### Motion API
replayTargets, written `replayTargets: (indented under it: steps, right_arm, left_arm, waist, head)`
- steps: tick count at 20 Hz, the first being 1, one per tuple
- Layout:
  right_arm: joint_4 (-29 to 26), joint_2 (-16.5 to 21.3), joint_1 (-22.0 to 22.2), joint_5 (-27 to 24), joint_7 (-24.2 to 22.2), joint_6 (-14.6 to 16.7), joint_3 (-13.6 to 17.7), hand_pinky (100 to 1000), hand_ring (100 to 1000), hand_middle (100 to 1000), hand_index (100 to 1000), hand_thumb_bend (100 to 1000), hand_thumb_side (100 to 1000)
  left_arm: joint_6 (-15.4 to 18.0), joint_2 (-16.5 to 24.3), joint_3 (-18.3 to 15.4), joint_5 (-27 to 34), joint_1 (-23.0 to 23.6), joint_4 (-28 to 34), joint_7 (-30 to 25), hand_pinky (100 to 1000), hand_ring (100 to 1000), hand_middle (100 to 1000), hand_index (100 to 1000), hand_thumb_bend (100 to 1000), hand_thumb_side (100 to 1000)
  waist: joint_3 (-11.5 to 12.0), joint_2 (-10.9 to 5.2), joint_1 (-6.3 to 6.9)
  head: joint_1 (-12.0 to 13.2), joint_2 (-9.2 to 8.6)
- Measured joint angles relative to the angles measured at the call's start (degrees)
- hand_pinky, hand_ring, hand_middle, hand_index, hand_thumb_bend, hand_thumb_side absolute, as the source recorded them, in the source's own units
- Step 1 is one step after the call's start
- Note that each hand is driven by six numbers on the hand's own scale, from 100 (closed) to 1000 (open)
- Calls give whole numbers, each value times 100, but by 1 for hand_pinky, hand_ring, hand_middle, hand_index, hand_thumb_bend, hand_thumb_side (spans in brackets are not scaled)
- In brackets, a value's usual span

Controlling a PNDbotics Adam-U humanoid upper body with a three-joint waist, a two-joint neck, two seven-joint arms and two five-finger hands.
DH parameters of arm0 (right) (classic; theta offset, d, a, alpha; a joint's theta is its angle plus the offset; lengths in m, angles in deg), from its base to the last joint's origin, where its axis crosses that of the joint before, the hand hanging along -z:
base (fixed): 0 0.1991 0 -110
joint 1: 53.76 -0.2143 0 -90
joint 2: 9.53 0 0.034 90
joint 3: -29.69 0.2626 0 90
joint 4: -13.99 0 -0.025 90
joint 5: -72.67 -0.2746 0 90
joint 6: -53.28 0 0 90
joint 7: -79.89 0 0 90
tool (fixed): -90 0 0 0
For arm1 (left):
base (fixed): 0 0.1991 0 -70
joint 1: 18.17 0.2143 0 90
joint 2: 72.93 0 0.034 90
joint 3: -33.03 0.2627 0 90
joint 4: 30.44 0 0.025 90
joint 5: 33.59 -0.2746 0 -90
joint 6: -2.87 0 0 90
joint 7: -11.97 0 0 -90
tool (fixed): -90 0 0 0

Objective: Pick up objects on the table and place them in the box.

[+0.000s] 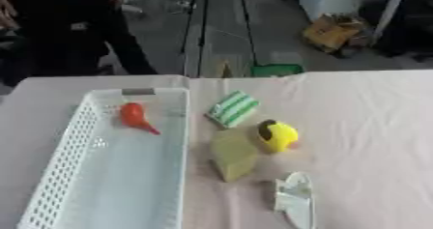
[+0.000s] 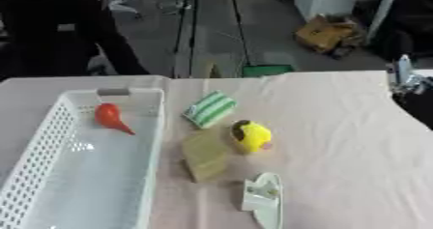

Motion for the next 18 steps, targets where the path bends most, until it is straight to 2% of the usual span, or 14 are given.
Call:
replayTargets:
  steps: [4,6,7,9,14,15,18]
  right_arm:
    - [0,515,-47,-163,-574,-26,-385,835,836,820,885,340,1000]
    - [0,692,-91,-183,-842,-47,-556,828,828,817,882,346,1000]
    - [0,759,-120,-186,-961,-53,-630,825,788,790,877,387,1000]
    - [0,884,-189,-186,-1210,-72,-799,827,790,792,878,388,1000]
    - [0,1132,-385,-186,-1726,-91,-1129,838,824,798,889,385,1000]
    - [0,1170,-414,-186,-1820,-90,-1188,861,888,817,925,382,1000]
    - [0,1339,-552,-230,-2250,-57,-1467,870,903,834,949,405,1000]
  left_arm:
    - [-23,0,36,19,-3,0,-62,1000,940,962,971,113,1000]
    - [-30,0,42,25,-7,0,-99,1000,940,962,971,113,1000]
    - [-35,0,51,27,-10,0,-114,1000,940,962,970,113,1000]
    - [-40,0,70,39,-21,0,-139,1000,940,962,970,113,1000]
    - [-57,0,88,65,-38,0,-195,1000,940,960,964,109,1000]
    - [-57,0,99,68,-40,0,-206,1000,940,959,960,107,1000]
    - [-63,0,112,77,-47,-1,-250,1000,940,960,960,107,1000]
  waist:
    - [0,-18,-10]
    - [14,-18,-31]
    - [23,-19,-39]
    - [50,-20,-39]
    - [88,-21,-66]
    - [91,-21,-75]
    - [133,-22,-92]
  head:
    - [-33,34]
    - [-52,38]
    - [-57,39]
    - [-81,41]
    - [-130,42]
    - [-138,42]
    - [-175,42]
